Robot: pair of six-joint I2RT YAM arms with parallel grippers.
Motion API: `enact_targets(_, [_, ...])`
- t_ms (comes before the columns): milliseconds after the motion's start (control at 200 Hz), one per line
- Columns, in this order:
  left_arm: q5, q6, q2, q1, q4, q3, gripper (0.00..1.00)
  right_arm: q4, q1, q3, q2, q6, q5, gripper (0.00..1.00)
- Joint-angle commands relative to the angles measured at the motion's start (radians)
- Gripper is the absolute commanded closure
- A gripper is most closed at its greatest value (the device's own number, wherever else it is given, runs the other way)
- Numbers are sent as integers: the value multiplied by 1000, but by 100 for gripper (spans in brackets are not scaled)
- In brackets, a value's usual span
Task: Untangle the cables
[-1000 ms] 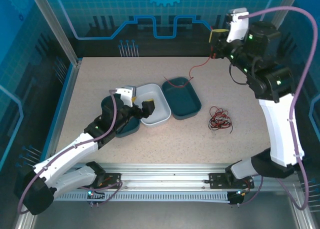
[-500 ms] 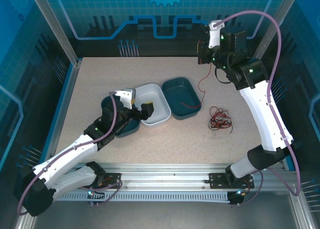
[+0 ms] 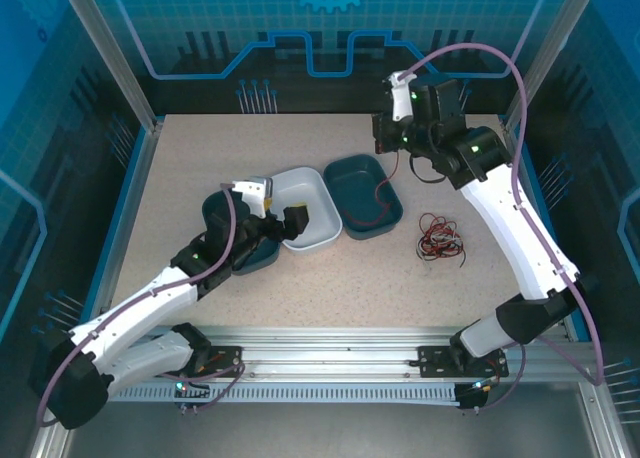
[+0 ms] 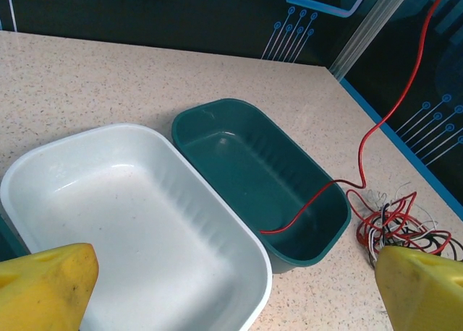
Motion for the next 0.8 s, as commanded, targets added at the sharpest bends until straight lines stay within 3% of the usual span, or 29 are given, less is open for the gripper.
enact_targets(0, [23,-25,7,6,21,-1,1,-26,8,10,66,-16,-29,100])
enact_targets(495, [-16,-28,-11,6,-7,-11,1,-52,6,140,361,-113,-115,100])
enact_targets(795, [-30,-29,-19,6,-18,-14,1,18,3,256,505,-106,-296,100])
